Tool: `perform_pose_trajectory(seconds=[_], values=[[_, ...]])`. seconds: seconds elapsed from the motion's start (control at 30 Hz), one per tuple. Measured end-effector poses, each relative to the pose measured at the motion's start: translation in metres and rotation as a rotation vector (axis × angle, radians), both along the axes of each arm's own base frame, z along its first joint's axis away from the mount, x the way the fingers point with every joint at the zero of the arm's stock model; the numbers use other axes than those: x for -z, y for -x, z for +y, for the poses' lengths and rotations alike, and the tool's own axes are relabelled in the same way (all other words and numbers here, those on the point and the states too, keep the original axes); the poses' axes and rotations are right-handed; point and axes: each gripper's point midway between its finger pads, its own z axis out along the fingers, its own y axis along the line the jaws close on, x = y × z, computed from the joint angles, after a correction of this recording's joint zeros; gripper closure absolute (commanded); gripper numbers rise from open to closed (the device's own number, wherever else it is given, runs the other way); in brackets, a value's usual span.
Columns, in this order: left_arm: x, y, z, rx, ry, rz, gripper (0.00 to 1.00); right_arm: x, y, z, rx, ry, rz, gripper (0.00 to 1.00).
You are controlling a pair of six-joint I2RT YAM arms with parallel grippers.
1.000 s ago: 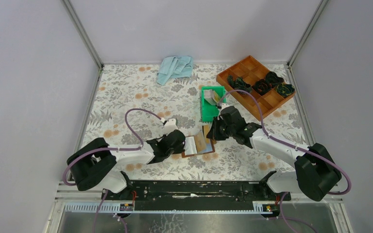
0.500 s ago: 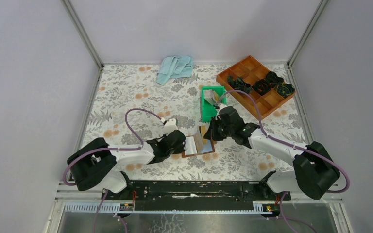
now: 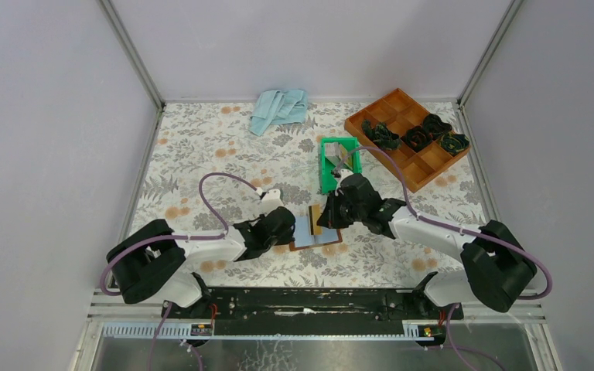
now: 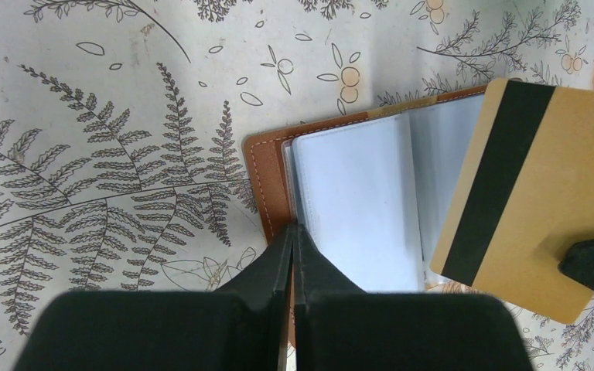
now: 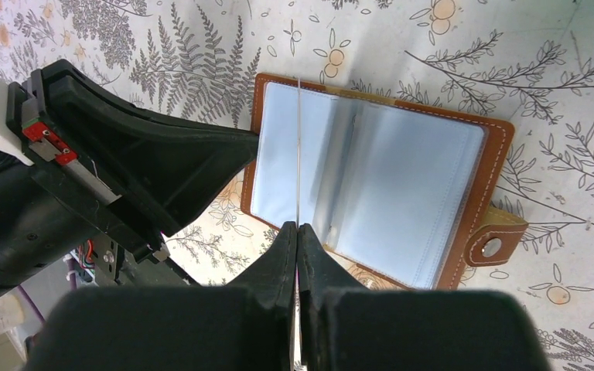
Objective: Put the credit cards into the card holder
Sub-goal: Turn over the card slot in the card holder.
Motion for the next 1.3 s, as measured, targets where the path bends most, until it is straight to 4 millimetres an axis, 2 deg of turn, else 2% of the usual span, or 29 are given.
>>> perform_pose_trajectory(seconds=[0.4,0.87,1.3], values=[[-0.001,0.002,0.002,0.001,0.001,-0.001,0.98,0.006,0.004,0.006,-0.011,0.004,0.015,1.00],[-0.002,0.016,0.028,-0.013,-0.080,0.033,0.92,0.014,0.004,0.006,-0.011,0.009,0.021,1.00],[-0.001,0.016,0.029,-0.013,-0.086,0.032,0.94,0.022,0.010,0.008,-0.020,-0.011,0.050,1.00]])
